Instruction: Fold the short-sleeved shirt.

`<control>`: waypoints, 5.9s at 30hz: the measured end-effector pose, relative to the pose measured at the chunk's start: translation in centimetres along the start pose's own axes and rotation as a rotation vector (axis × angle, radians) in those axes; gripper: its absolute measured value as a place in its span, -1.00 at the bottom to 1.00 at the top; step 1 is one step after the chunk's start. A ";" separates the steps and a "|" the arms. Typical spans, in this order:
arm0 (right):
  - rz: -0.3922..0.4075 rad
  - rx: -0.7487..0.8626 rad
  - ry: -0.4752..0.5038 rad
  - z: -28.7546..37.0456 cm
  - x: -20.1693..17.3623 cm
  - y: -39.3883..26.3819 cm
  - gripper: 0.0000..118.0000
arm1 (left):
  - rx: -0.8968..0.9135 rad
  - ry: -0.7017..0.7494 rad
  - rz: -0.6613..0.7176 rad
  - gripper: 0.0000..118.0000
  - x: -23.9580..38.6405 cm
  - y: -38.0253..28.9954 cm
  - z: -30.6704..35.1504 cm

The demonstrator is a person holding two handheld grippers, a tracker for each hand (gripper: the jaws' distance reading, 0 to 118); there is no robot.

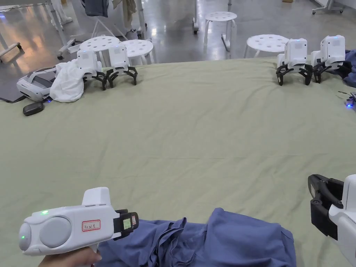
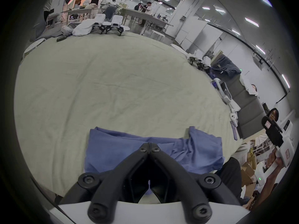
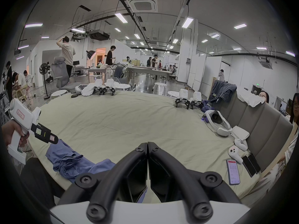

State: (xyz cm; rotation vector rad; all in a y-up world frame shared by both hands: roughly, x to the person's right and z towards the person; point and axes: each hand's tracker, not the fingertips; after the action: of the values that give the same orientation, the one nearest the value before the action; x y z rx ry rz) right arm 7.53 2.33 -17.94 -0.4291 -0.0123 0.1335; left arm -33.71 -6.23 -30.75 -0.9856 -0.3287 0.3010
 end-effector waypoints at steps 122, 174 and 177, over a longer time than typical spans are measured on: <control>-0.042 -0.013 0.017 1.2 2.7 -0.2 -0.93 | -0.147 -0.162 -0.205 -0.85 12.6 1.8 -3.1; -0.062 -0.075 0.001 0.2 4.3 -1.8 -0.93 | -0.236 -0.438 0.060 -1.00 17.2 -8.3 -14.0; -0.060 -0.082 0.000 0.0 4.5 -2.0 -0.93 | -0.223 -0.445 0.046 -1.00 16.9 -9.4 -15.2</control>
State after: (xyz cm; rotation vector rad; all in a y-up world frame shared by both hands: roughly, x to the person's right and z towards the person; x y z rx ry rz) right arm 12.23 1.19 -17.16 -0.5101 -0.0304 0.0743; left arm -11.33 -16.00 -28.26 -1.1429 -0.7574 0.5352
